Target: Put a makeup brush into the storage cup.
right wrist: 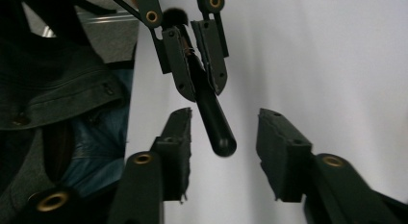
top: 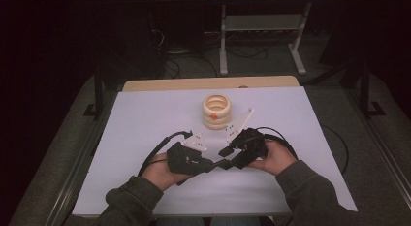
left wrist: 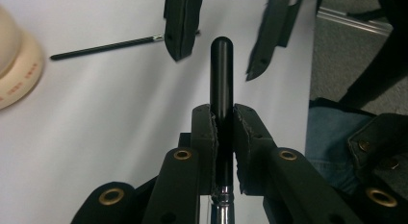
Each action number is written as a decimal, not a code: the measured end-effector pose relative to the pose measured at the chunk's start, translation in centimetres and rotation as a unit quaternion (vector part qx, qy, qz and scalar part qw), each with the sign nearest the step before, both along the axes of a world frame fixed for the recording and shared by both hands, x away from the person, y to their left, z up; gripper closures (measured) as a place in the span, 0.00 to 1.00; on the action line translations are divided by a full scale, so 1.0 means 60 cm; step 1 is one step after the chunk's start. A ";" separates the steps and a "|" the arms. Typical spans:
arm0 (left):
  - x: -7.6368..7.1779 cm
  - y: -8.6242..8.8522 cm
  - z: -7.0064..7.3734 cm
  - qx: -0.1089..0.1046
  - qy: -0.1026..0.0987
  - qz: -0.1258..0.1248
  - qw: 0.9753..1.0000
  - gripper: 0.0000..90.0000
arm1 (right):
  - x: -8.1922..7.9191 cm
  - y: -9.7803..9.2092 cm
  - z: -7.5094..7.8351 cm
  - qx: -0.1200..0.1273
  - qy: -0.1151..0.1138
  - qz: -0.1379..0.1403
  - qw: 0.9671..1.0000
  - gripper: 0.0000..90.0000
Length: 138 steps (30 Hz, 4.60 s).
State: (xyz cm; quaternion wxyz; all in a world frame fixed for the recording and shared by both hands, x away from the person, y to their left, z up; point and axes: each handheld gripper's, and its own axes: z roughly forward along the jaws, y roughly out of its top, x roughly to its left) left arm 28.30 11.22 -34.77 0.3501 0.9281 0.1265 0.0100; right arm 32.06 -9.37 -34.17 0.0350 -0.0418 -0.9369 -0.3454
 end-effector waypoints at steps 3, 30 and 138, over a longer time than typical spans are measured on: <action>-0.003 -0.003 0.000 -0.002 -0.002 -0.008 1.000 0.88 | -0.002 0.000 -0.002 -0.002 0.001 0.007 1.000 0.69; -0.010 0.011 -0.043 0.010 0.024 -0.039 0.999 0.62 | -0.020 -0.038 -0.017 0.001 0.028 0.041 0.999 0.88; 0.033 0.049 -0.013 -0.162 0.081 0.068 0.981 0.86 | -0.055 -0.009 -0.103 0.103 -0.014 -0.117 0.988 0.72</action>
